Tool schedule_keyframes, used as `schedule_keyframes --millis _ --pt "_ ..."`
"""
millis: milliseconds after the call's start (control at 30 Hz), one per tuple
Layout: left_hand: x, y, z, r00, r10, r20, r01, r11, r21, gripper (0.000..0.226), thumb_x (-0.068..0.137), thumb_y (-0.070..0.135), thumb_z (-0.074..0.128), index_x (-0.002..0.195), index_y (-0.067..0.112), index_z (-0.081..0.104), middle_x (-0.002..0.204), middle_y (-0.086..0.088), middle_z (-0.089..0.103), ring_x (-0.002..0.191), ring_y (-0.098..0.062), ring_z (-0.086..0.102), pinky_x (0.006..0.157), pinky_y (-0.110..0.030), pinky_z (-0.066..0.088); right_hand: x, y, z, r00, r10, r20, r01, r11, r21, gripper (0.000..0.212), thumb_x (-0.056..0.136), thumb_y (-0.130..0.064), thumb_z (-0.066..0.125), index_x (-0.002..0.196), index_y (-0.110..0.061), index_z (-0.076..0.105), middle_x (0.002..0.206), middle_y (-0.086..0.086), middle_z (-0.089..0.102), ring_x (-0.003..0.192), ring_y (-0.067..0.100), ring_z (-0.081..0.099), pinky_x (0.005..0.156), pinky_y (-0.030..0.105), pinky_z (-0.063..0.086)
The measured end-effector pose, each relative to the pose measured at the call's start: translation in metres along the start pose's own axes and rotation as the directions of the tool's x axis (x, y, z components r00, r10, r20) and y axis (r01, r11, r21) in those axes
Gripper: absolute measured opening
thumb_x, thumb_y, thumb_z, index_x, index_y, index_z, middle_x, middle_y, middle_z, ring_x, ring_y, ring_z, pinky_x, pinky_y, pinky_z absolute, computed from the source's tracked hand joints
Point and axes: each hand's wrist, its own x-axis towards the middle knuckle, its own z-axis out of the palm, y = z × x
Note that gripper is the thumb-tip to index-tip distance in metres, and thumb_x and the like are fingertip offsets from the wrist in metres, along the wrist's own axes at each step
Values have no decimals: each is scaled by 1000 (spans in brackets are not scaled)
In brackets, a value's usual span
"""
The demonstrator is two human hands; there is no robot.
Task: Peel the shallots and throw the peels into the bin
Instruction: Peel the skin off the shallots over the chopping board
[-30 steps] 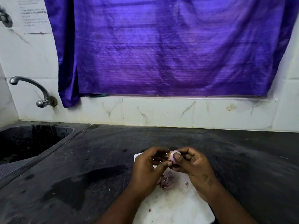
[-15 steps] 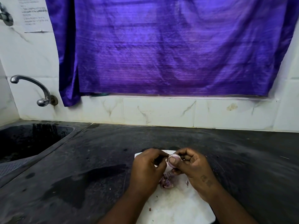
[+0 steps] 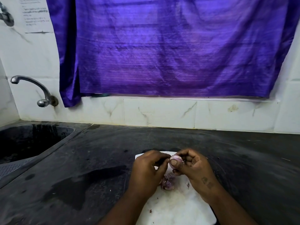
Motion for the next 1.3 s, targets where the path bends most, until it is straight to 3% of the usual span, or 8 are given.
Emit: schedule_keyframes --millis 233,533,700,800,900,1033,1200,1300 --pt "0 6 2 999 23 -32 -18 989 145 6 85 21 73 90 26 73 84 12 71 72 -5 65 63 -33 57 -1 0 1 1000 -21 11 21 1000 -21 21 77 -3 83 95 -2 72 90 22 75 73 26 72 65 35 63" --pt "1 -1 2 993 -102 -54 105 992 69 12 91 12 72 96 24 74 90 13 70 82 -2 66 70 -25 55 0 0 1 999 -41 24 42 998 -40 26 77 3 82 97 -12 76 98 6 80 91 20 76 77 26 62" --pt "2 -3 2 983 -186 15 186 972 -142 18 99 11 64 103 25 75 96 13 70 91 -10 70 75 -36 61 1 2 -1 999 -50 -4 49 999 -20 28 76 6 82 98 -11 77 98 7 80 91 21 76 74 26 61" --pt "2 2 0 983 -144 112 163 970 -182 22 99 16 65 113 31 74 108 17 71 105 -7 69 81 -28 59 2 3 -2 998 -64 -3 64 997 -32 28 76 6 82 98 -12 77 99 8 80 93 22 76 75 28 62" --pt "3 1 2 970 -214 116 236 945 -228 20 93 10 72 105 25 76 103 11 74 99 -5 71 75 -24 59 2 4 -2 997 -70 18 71 997 -40 30 76 8 81 95 -14 79 100 7 80 94 21 76 74 27 62" --pt "4 0 4 934 -332 134 358 852 -383 18 86 -2 77 88 15 75 92 -1 76 90 -16 73 71 -30 59 2 3 -3 996 -73 46 75 996 -44 31 75 9 81 90 -18 80 95 8 80 90 21 76 72 28 61" --pt "6 0 -3 926 -274 260 367 814 -450 12 89 -2 73 94 7 69 95 -11 71 89 -18 67 72 -28 56 3 4 -5 996 -62 64 65 997 -52 31 73 10 82 93 -13 80 98 12 79 93 28 75 77 35 64" --pt "6 1 -5 921 -257 292 376 777 -505 19 86 2 74 100 15 69 102 -16 68 93 -19 65 78 -33 57 3 1 -7 994 -51 97 58 995 -76 31 74 7 83 95 -16 81 100 10 80 93 27 76 80 37 64"
